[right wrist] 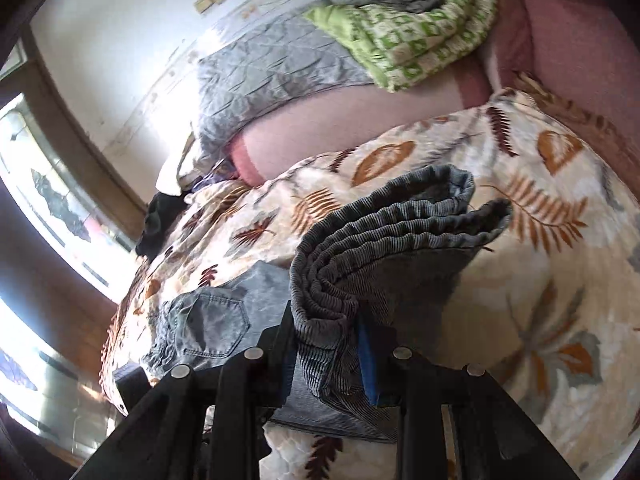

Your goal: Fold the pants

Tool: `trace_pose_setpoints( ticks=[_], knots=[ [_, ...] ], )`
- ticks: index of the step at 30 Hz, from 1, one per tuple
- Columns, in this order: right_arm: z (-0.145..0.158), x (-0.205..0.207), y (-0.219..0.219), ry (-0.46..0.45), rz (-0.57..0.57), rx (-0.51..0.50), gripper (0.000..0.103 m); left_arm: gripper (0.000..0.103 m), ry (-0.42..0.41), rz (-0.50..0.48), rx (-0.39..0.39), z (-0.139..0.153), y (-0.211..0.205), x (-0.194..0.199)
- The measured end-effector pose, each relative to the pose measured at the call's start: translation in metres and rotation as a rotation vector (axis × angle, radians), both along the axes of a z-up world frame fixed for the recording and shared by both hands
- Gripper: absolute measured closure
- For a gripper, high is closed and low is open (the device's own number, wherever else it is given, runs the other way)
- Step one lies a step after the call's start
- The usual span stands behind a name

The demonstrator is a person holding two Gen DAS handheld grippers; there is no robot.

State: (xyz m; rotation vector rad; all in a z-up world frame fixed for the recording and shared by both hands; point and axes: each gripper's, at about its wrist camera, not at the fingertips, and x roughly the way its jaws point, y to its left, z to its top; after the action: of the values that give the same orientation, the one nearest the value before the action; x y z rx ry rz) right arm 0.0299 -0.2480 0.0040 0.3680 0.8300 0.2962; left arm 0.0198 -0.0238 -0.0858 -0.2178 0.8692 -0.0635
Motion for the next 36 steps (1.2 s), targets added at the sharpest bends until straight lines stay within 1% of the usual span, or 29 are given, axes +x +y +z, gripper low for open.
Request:
trace_pose_setpoints(
  ticks=[3,7,9,10,13,14,15,16,17,18,20,22,24,26,27,28,29,30,31,32,34,36],
  knots=[
    [-0.010,0.011,0.055,0.006,0.104,-0.025,0.074,0.006,-0.055,0.133,-0.011,0.018,0.053,-0.014],
    [-0.045,0.025,0.129,0.069,0.253,-0.082,0.074,0.006,-0.092,0.274,-0.030,0.029,0.110,-0.030],
    [-0.070,0.028,0.160,0.119,0.315,-0.117,0.074,0.006,-0.086,0.308,-0.040,0.028,0.126,-0.031],
    [-0.082,0.029,0.171,0.143,0.324,-0.129,0.074,0.006,-0.078,0.310,-0.045,0.026,0.131,-0.030],
    [-0.114,0.031,0.186,0.227,0.331,-0.116,0.067,0.006,-0.070,0.302,-0.051,0.024,0.133,-0.028],
    [-0.121,0.030,0.184,0.250,0.337,-0.084,0.057,0.006,-0.073,0.295,-0.050,0.025,0.132,-0.028],
    [-0.124,0.030,0.180,0.259,0.342,-0.035,0.052,0.006,-0.080,0.288,-0.047,0.026,0.130,-0.028],
    [-0.123,0.029,0.173,0.259,0.340,0.015,0.050,0.006,-0.084,0.279,-0.041,0.027,0.127,-0.027],
    [-0.121,0.028,0.162,0.268,0.334,0.076,0.044,0.006,-0.087,0.267,-0.035,0.029,0.122,-0.026],
    [-0.119,0.027,0.149,0.276,0.320,0.152,0.042,0.006,-0.093,0.258,-0.028,0.030,0.118,-0.024],
    [-0.113,0.021,0.115,0.263,0.270,0.294,0.041,0.006,-0.106,0.241,-0.008,0.033,0.109,-0.021],
    [-0.110,0.013,0.078,0.238,0.200,0.394,0.040,0.006,-0.120,0.212,0.017,0.037,0.099,-0.015],
    [-0.117,0.008,0.042,0.246,0.126,0.487,0.040,0.006,-0.127,0.176,0.048,0.036,0.085,-0.005],
    [-0.136,0.006,0.020,0.303,0.088,0.559,0.040,0.006,-0.080,0.135,0.084,0.027,0.071,0.009],
    [-0.149,0.004,0.014,0.348,0.072,0.567,0.040,0.006,-0.044,0.112,0.124,0.018,0.063,0.016],
    [-0.163,0.001,0.012,0.402,0.063,0.561,0.040,0.006,0.010,0.095,0.179,0.006,0.056,0.023],
    [-0.173,-0.001,0.011,0.428,0.071,0.569,0.043,0.006,0.061,0.076,0.220,-0.008,0.050,0.028],
    [-0.176,-0.004,0.008,0.395,0.074,0.586,0.045,0.004,0.098,0.054,0.238,-0.021,0.046,0.031],
    [-0.175,-0.004,0.004,0.395,0.078,0.595,0.045,0.004,0.094,0.040,0.246,-0.029,0.044,0.029],
    [-0.174,-0.002,0.004,0.404,0.076,0.592,0.045,0.003,0.061,0.039,0.263,-0.029,0.042,0.026],
    [-0.165,0.004,0.006,0.422,0.093,0.543,0.043,0.003,0.068,0.031,0.274,-0.028,0.040,0.025],
    [-0.149,0.012,0.009,0.376,0.110,0.486,0.043,0.003,0.066,0.027,0.260,-0.029,0.042,0.025]
  ],
)
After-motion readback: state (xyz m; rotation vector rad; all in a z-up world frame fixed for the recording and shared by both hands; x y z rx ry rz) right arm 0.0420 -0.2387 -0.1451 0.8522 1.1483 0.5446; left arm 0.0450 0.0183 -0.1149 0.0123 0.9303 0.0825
